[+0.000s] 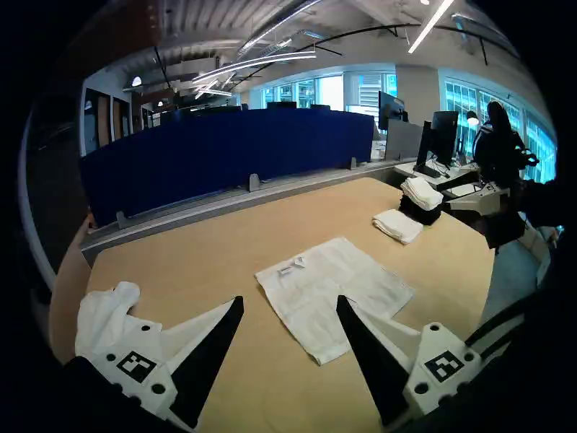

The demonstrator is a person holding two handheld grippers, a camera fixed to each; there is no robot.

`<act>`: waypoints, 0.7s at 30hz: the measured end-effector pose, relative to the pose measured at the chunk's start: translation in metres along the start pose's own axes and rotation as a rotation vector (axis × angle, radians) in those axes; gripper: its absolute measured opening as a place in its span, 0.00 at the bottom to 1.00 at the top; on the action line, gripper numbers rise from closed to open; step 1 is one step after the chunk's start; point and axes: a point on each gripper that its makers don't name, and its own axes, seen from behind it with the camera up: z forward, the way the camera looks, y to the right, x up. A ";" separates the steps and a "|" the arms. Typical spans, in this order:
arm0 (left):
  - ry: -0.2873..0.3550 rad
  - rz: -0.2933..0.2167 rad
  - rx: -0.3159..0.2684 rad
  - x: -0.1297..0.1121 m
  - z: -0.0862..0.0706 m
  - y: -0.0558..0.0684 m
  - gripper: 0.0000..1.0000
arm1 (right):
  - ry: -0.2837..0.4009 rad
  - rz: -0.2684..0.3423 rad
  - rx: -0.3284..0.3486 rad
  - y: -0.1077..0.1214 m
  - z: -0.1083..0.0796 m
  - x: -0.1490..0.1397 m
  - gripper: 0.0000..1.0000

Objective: Fold towel

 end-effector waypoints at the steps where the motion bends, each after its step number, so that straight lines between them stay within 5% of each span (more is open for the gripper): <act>1: -0.004 0.006 -0.004 -0.002 0.001 0.002 0.96 | -0.003 -0.001 0.003 -0.001 0.001 -0.002 1.00; 21: -0.095 0.084 -0.058 -0.082 0.040 0.035 0.96 | -0.086 -0.020 0.071 -0.033 0.044 -0.079 1.00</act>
